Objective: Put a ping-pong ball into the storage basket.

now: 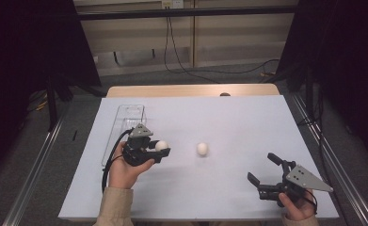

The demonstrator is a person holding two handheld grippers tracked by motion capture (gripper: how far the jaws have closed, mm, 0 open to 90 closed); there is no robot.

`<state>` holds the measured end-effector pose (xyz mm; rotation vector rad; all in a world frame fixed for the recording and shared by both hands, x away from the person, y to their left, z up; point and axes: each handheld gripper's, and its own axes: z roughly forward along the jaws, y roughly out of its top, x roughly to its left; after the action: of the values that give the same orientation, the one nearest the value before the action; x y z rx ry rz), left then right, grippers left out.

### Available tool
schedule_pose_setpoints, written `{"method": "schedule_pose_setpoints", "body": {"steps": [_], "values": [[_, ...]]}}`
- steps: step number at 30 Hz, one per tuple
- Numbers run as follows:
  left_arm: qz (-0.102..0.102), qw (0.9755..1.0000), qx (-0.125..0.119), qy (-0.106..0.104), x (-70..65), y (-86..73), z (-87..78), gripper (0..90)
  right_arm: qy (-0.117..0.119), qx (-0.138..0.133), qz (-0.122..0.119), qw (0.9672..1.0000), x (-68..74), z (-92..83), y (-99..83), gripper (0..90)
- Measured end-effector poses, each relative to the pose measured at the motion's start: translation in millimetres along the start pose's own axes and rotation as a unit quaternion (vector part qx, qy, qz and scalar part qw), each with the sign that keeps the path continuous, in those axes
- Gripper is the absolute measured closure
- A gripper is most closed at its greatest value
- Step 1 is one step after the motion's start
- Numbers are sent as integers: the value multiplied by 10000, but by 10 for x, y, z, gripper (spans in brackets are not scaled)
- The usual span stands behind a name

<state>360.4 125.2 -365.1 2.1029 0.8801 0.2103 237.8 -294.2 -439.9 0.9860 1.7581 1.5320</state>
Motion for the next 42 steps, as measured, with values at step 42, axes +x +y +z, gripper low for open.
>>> {"method": "schedule_pose_setpoints", "body": {"steps": [42], "values": [[-174,9990,-195,352,211,11,-183,510,16,-10,0,10000,3,2,3,17]]}}
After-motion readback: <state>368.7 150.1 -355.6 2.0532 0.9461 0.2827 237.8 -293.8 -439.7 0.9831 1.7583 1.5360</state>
